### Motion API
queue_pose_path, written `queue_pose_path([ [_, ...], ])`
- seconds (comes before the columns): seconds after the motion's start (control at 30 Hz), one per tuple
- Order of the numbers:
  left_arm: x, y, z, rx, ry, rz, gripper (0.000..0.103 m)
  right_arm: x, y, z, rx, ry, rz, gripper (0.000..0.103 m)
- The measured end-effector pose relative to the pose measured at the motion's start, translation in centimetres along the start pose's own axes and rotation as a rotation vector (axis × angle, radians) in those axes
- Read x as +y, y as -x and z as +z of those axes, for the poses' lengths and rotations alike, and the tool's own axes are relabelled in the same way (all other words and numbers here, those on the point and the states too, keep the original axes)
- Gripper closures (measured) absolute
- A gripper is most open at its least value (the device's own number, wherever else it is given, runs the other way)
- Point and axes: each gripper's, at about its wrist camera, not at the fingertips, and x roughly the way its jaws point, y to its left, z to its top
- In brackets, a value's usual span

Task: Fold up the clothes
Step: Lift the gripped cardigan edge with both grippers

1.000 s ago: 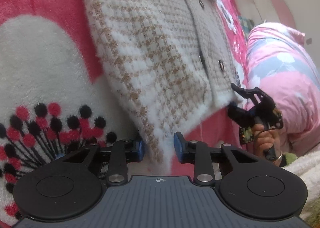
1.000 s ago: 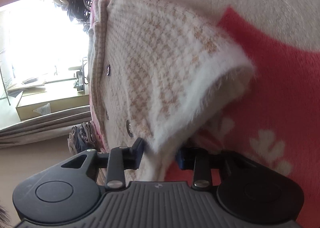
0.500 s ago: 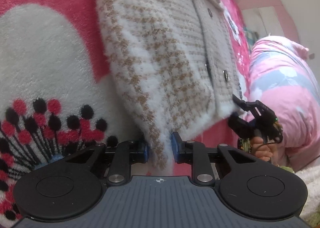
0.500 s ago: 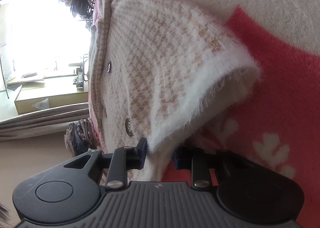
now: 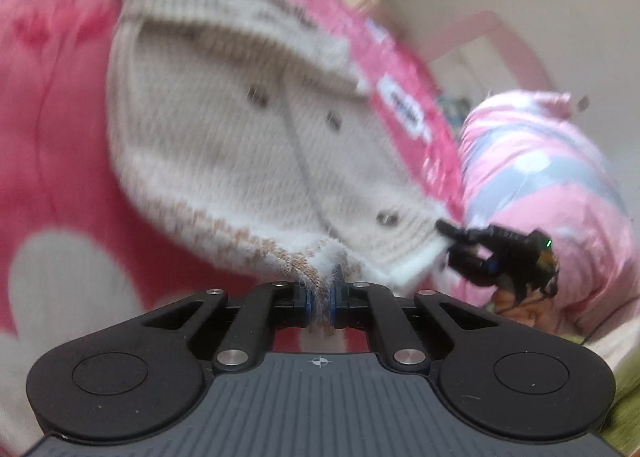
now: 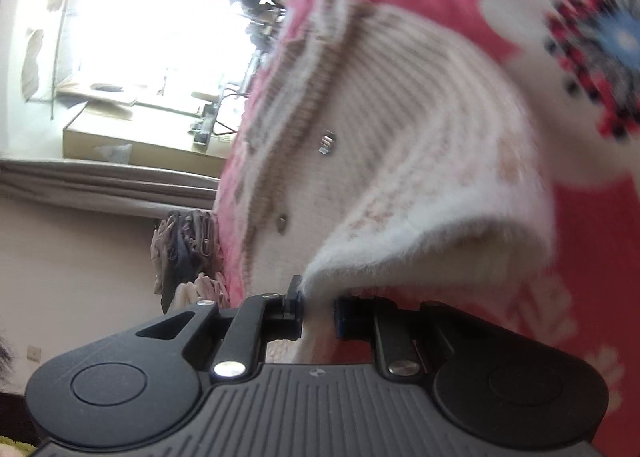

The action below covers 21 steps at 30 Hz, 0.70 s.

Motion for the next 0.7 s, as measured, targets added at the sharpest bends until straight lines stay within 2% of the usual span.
queue_pose_path([
  [0.3, -1.3, 0.7, 6.0, -0.185, -0.071, -0.019, 0.098, 6.7, -1.7, 5.3, -0.016, 0.198, 0.027, 0.087],
  [0.5, -0.8, 1.8, 9.7, -0.313, -0.093, -0.008, 0.098, 10.7, -4.3, 9.1, -0.021, 0.292, 0.061, 0.087],
  [0.7, 0.2, 1.3, 14.3, -0.420, -0.088, 0.010, 0.098, 14.8, -6.9, 13.0, -0.025, 0.387, 0.096, 0.087],
])
